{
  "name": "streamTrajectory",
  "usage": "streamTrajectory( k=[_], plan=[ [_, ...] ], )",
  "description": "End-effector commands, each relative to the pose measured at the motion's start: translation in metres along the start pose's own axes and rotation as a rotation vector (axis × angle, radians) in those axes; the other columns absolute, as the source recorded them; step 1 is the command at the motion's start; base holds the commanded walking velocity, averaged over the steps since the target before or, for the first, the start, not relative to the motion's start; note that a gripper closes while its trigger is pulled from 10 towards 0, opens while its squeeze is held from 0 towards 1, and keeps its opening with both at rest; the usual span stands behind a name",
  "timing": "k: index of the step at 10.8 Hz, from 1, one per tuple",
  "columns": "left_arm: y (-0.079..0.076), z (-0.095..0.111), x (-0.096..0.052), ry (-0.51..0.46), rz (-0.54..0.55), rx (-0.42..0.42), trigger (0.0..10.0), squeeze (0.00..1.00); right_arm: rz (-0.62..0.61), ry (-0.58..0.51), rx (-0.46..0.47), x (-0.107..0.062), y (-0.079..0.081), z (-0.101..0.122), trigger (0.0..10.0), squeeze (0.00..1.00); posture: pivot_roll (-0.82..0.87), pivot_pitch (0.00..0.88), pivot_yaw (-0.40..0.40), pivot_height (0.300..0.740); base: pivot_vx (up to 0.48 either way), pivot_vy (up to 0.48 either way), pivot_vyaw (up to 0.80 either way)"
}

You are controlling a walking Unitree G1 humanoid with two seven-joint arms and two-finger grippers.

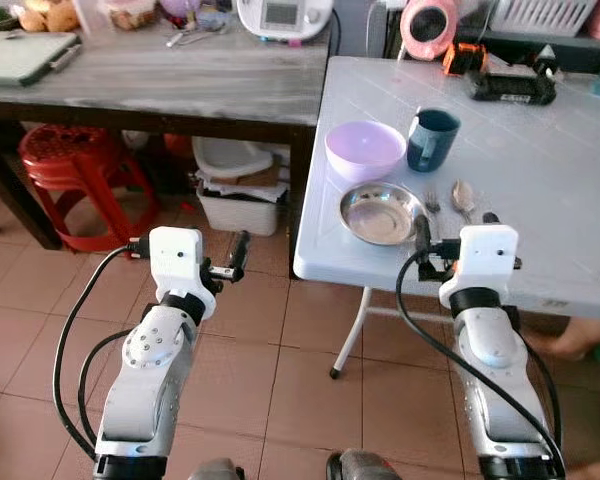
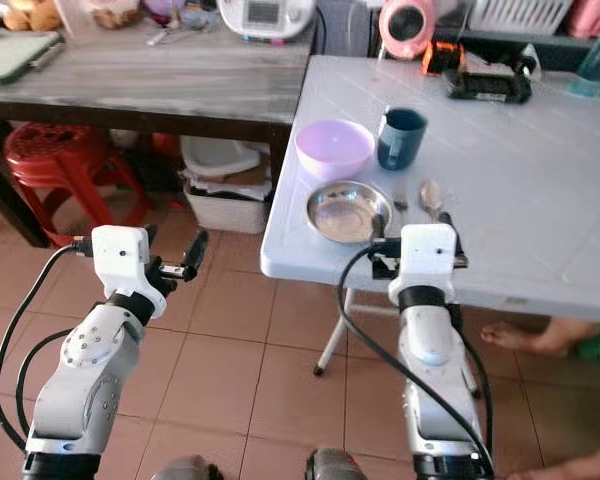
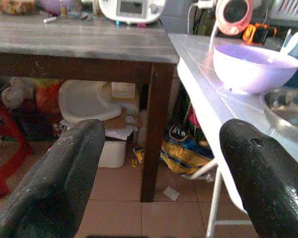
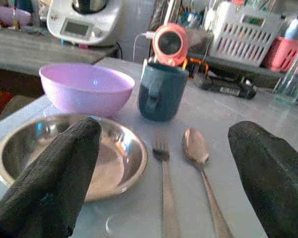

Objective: Setting the table

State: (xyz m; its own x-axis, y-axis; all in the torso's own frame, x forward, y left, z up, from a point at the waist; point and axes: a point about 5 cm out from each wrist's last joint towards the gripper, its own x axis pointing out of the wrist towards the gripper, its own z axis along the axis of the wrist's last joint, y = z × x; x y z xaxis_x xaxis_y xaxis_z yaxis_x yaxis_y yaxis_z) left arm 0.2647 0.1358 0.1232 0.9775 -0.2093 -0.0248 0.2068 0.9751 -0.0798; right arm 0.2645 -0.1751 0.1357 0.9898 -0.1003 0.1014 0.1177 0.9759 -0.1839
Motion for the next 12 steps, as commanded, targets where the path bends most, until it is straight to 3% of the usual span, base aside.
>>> streamTrajectory(
  k=[1, 12],
  plan=[
    [-0.0032, 0.0052, 0.0027, -0.025, -0.009, 0.000, 10.0, 0.00, 0.021, -0.054, -0.025, 0.0007, 0.0031, 0.0100, 10.0, 0.00, 0.02, 0.017, 0.006, 0.740, 0.304, 0.000, 0.00],
    [-0.0067, 0.0080, 0.0033, -0.050, -0.014, -0.030, 10.0, 0.00, -0.010, -0.035, -0.020, -0.0016, -0.0031, 0.0057, 10.0, 0.00, 0.02, 0.007, -0.002, 0.740, 0.346, 0.000, 0.00]
  ],
)
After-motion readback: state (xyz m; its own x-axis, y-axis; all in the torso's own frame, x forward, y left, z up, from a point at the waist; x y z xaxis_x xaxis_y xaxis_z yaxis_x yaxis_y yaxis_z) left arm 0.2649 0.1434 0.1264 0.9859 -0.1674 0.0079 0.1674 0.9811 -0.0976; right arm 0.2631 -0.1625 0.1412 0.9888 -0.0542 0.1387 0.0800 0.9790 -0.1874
